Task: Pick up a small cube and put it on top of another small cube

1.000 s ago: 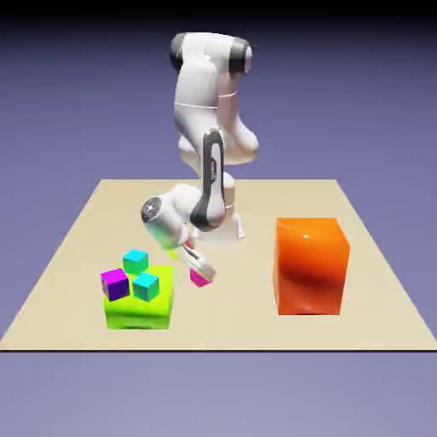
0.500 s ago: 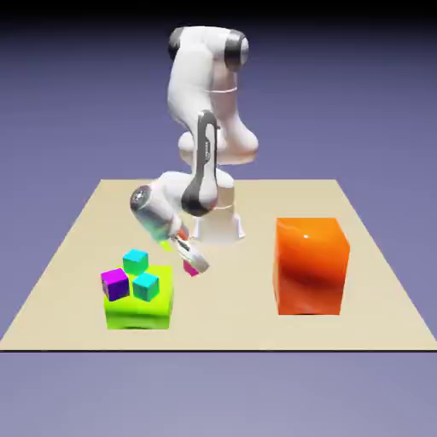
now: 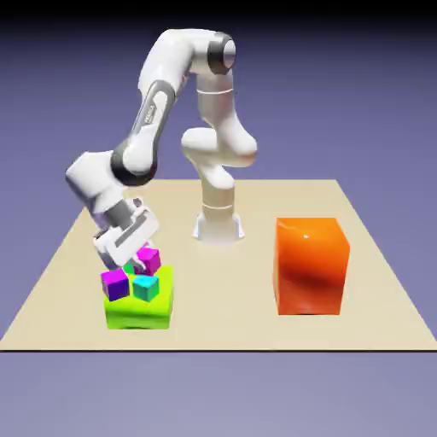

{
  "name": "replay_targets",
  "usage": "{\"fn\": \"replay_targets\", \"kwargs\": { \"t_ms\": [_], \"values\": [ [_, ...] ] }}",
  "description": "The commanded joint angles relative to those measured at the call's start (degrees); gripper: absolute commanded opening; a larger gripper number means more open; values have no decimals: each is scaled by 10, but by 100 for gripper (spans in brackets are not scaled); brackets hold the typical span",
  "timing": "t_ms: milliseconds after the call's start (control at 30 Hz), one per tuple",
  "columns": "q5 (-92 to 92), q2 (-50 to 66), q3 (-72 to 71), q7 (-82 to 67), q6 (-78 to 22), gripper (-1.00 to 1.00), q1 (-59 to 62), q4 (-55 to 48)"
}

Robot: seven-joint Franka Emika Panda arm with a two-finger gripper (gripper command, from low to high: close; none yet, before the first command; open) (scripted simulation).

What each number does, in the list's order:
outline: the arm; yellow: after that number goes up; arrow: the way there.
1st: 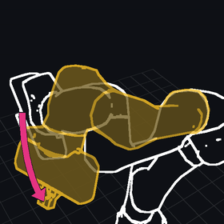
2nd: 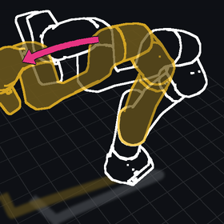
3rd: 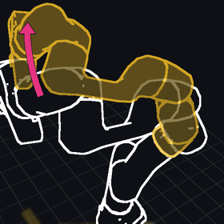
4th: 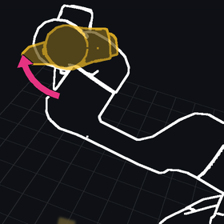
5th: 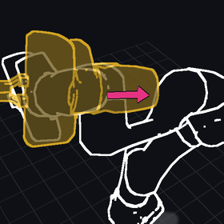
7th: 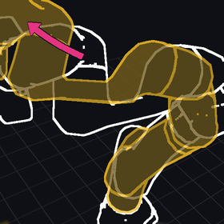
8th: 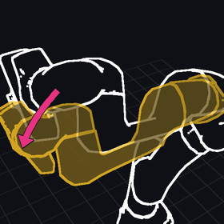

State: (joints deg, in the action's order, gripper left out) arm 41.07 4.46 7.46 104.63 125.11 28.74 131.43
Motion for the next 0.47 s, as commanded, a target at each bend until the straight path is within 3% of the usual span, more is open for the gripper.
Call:
{"fn": "replay_targets", "kwargs": {
  "t_ms": [0,100,233,267,433],
  "values": [
    [-4,-10,5,26,11,-100,6,2],
    [-9,-26,14,66,31,-100,26,6],
    [62,48,-13,13,105,-100,13,14],
    [62,48,-13,13,105,100,13,14],
    [-9,-26,14,66,31,100,26,6]
  ]
}}
